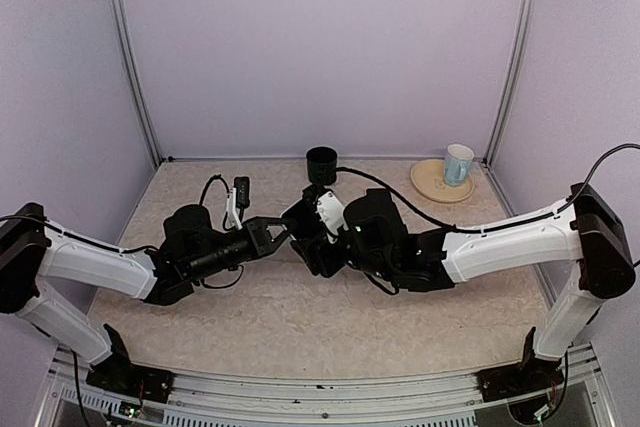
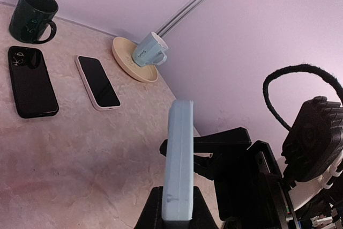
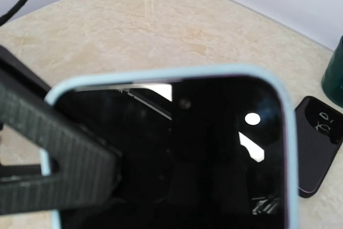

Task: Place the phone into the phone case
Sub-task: Pass from the right arm to the left, then pass from the left arm to the right, then pass from the right arm to the left, then press the bottom right corner of the phone case, then place the phone with the phone case at the center of the board.

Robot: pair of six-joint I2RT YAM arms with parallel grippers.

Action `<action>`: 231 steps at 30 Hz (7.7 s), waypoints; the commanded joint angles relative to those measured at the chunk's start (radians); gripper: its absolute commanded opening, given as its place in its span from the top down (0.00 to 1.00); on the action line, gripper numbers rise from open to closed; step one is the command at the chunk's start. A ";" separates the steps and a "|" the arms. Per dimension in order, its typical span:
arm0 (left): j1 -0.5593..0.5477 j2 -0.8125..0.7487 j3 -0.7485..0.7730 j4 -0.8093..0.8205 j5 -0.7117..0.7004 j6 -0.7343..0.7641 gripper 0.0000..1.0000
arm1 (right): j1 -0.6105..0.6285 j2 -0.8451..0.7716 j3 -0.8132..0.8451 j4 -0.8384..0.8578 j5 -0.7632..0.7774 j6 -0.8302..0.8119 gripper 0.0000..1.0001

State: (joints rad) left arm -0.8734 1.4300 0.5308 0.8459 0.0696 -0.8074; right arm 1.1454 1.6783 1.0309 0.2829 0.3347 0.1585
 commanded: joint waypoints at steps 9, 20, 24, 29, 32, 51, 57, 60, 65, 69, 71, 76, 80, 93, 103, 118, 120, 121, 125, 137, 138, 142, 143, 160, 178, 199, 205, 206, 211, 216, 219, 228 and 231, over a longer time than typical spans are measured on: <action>0.027 -0.021 0.029 -0.035 0.011 -0.005 1.00 | 0.015 -0.062 -0.040 0.095 -0.052 -0.018 0.01; 0.098 -0.153 0.037 -0.135 0.159 0.071 1.00 | -0.079 -0.297 -0.155 -0.025 -0.404 0.017 0.00; 0.130 -0.188 0.042 -0.147 0.270 0.072 1.00 | -0.163 -0.374 -0.235 -0.030 -0.635 0.030 0.01; 0.154 -0.224 0.059 -0.164 0.385 0.076 1.00 | -0.252 -0.447 -0.331 0.006 -0.849 0.060 0.03; 0.161 -0.236 0.075 -0.182 0.437 0.082 1.00 | -0.267 -0.453 -0.342 -0.024 -0.916 0.030 0.04; 0.170 -0.225 0.126 -0.274 0.614 0.147 1.00 | -0.289 -0.145 -0.121 -0.124 -1.262 0.096 0.31; 0.169 -0.231 0.124 -0.280 0.607 0.156 1.00 | -0.289 -0.102 -0.094 -0.139 -1.316 0.097 0.60; 0.169 -0.229 0.124 -0.276 0.608 0.155 1.00 | -0.289 -0.081 -0.079 -0.164 -1.310 0.089 0.77; 0.169 -0.223 0.123 -0.274 0.608 0.154 1.00 | -0.289 -0.057 -0.059 -0.179 -1.313 0.077 1.00; 0.169 -0.228 0.121 -0.273 0.599 0.151 1.00 | -0.289 -0.067 -0.059 -0.177 -1.284 0.060 1.00; 0.169 -0.234 0.120 -0.279 0.588 0.152 0.88 | -0.290 -0.080 -0.061 -0.166 -1.271 0.059 1.00; 0.171 -0.256 0.109 -0.285 0.557 0.156 0.51 | -0.303 -0.119 -0.080 -0.107 -1.237 0.095 1.00; 0.171 -0.277 0.096 -0.295 0.538 0.156 0.33 | -0.329 -0.148 -0.115 -0.009 -1.228 0.170 1.00; 0.131 -0.226 0.043 -0.255 0.451 0.158 0.24 | -0.358 -0.179 -0.155 0.175 -1.233 0.318 1.00; 0.079 -0.099 0.093 -0.195 0.445 0.155 0.28 | -0.357 -0.156 -0.183 0.281 -1.288 0.396 1.00; 0.054 -0.006 0.159 -0.156 0.471 0.141 0.66 | -0.354 -0.128 -0.180 0.246 -1.278 0.378 1.00; 0.050 0.000 0.161 -0.151 0.470 0.139 0.76 | -0.354 -0.127 -0.179 0.244 -1.277 0.376 1.00; 0.049 0.002 0.162 -0.151 0.470 0.139 0.79 | -0.353 -0.127 -0.179 0.242 -1.277 0.375 1.00; 0.047 0.005 0.164 -0.150 0.470 0.139 0.96 | -0.352 -0.128 -0.175 0.234 -1.276 0.365 1.00; 0.087 -0.032 0.134 -0.134 0.454 0.114 1.00 | -0.354 -0.117 -0.170 0.225 -1.425 0.366 0.63; 0.089 -0.036 0.132 -0.134 0.455 0.114 1.00 | -0.353 -0.116 -0.169 0.211 -1.429 0.358 0.61; 0.093 -0.042 0.127 -0.132 0.456 0.115 1.00 | -0.354 -0.111 -0.162 0.172 -1.421 0.331 0.60; 0.094 -0.044 0.127 -0.130 0.456 0.114 1.00 | -0.355 -0.105 -0.160 0.163 -1.416 0.325 0.60; 0.114 -0.080 0.120 -0.114 0.456 0.098 1.00 | -0.353 -0.073 -0.146 0.100 -1.376 0.226 0.81; 0.154 -0.069 0.082 -0.047 0.498 0.043 1.00 | -0.354 -0.242 -0.260 0.101 -1.275 -0.010 0.95; 0.358 -0.065 0.305 -0.634 0.521 0.171 1.00 | -0.363 -0.384 -0.310 -0.090 -0.976 -0.095 0.20; 0.436 0.012 0.399 -0.769 0.558 0.230 1.00 | -0.362 -0.448 -0.317 -0.138 -0.902 -0.100 0.19; 0.453 0.030 0.412 -0.786 0.570 0.240 1.00 | -0.363 -0.459 -0.319 -0.143 -0.897 -0.103 0.19; 0.498 0.149 0.500 -0.904 0.609 0.315 1.00 | -0.363 -0.495 -0.326 -0.166 -0.874 -0.107 0.19; 0.526 0.243 0.600 -0.999 0.594 0.352 1.00 | -0.362 -0.512 -0.339 -0.175 -0.882 -0.102 0.19; 0.548 0.303 0.650 -1.038 0.594 0.357 1.00 | -0.362 -0.527 -0.354 -0.168 -0.885 -0.096 0.19; 0.594 0.440 0.786 -1.171 0.549 0.413 1.00 | -0.362 -0.534 -0.371 -0.158 -0.894 -0.086 0.18; 0.645 0.500 0.839 -1.205 0.676 0.421 1.00 | -0.362 -0.530 -0.371 -0.153 -0.899 -0.083 0.18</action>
State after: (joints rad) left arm -0.2836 1.8755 1.2892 -0.3168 0.6197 -0.4313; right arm 0.7891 1.1664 0.6708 0.1200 -0.5568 0.0685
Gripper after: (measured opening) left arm 0.106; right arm 0.815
